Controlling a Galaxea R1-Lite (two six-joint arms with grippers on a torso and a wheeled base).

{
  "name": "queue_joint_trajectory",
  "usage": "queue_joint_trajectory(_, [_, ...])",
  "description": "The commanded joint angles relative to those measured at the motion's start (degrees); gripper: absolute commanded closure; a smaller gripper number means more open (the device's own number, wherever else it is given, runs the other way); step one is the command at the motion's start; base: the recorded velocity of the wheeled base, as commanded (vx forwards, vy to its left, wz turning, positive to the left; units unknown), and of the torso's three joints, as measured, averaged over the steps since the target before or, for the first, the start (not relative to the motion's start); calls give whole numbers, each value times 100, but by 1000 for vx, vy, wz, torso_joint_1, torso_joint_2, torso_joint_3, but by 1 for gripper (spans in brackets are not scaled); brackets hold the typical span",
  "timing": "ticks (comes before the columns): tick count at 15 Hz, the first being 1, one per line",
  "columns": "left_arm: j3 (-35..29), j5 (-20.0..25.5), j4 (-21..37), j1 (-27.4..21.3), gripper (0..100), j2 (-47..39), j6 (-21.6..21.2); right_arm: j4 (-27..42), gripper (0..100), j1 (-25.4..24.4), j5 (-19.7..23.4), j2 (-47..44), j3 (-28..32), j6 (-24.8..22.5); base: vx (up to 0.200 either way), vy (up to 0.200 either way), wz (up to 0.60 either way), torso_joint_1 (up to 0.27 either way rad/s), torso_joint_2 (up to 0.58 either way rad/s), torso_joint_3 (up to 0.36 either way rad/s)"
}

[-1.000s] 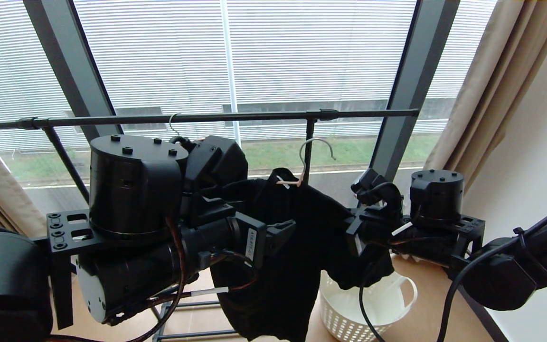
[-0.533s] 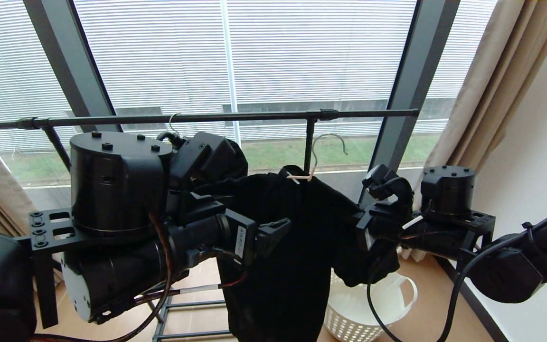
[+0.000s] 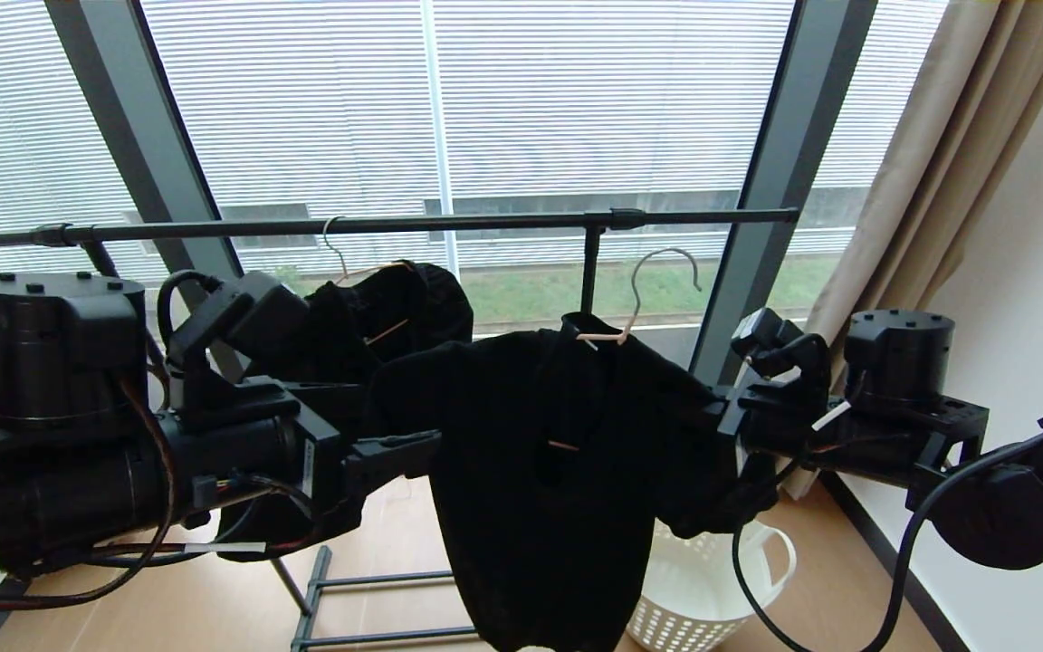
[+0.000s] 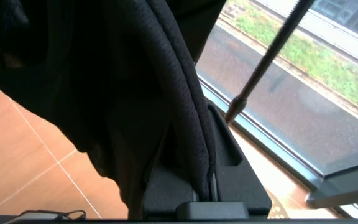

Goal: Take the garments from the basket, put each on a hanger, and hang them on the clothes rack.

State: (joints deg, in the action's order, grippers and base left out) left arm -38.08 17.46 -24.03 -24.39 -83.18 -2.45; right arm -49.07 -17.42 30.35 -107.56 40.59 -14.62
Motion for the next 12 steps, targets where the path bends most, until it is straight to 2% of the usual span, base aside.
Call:
queue_joint_trajectory(1, [293,179,-216,356,0,-120,-1,2,100,63,41,59,-43,-6,0,0,0,0,0,0])
queue_joint_trajectory(2, [882,425,-1350,576,0,-489,87,2,100,81,129,42,-69,-24,0,0,0,0,0,0])
queue_joint_trajectory(3, [1189,522,-1983,673,0,-691,157,2,100,98,155,33,-87,-85,0,0,0,0,0,0])
queue_joint_trajectory(5, [1532,838,-2836,831,0,-999,201,-6,100,169,252,16,-122,-217,0,0,0,0,0,0])
queue_joint_trajectory(8, [1514,873,-2915,1016,0,-1025,201,2,100,213,419,42,-166,-243,0,0,0,0,0,0])
queue_joint_trajectory(12, [1514,1172,-2915,1191,0,-1087,184,2,100,222,550,7,-166,-243,0,0,0,0,0,0])
